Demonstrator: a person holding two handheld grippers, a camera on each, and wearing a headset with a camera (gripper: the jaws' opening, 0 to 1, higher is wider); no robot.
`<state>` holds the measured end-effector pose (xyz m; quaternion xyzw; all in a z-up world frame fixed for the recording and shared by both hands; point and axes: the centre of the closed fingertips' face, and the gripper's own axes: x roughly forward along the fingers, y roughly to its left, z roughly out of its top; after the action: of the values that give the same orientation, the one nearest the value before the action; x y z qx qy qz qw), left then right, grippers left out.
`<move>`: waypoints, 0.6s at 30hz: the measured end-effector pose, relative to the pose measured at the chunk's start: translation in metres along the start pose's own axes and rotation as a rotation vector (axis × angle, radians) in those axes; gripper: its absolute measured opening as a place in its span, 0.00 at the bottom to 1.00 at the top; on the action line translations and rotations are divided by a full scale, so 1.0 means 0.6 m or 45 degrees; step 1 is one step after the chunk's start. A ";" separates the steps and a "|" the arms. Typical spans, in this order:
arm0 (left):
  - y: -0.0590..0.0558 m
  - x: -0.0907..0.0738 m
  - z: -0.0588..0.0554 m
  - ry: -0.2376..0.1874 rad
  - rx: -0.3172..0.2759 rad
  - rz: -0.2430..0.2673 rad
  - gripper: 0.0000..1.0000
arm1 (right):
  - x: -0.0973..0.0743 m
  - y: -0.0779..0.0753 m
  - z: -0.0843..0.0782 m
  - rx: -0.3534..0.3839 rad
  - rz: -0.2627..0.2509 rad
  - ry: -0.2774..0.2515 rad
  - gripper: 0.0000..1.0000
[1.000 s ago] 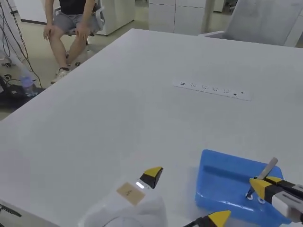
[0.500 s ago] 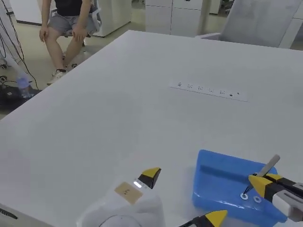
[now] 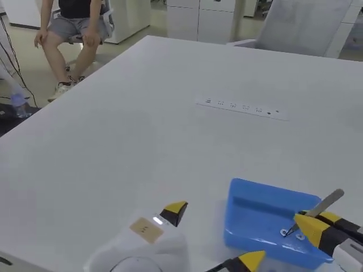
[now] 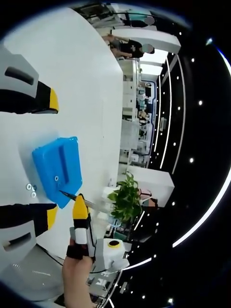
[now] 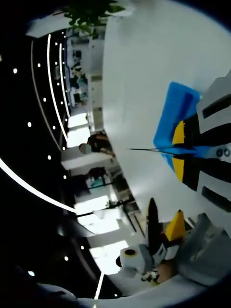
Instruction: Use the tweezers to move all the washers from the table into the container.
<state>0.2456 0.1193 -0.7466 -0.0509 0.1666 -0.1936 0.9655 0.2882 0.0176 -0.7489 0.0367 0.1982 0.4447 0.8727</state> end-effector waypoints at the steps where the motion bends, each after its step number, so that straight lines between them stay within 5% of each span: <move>1: 0.000 0.000 0.000 0.002 0.000 -0.002 0.76 | -0.002 0.002 -0.004 0.006 0.004 0.006 0.04; 18: 0.000 0.002 -0.008 0.031 0.012 -0.006 0.74 | -0.002 0.006 -0.106 0.105 0.012 0.182 0.04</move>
<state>0.2450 0.1186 -0.7513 -0.0445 0.1774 -0.1972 0.9632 0.2607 0.0119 -0.8060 0.0418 0.2779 0.4419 0.8519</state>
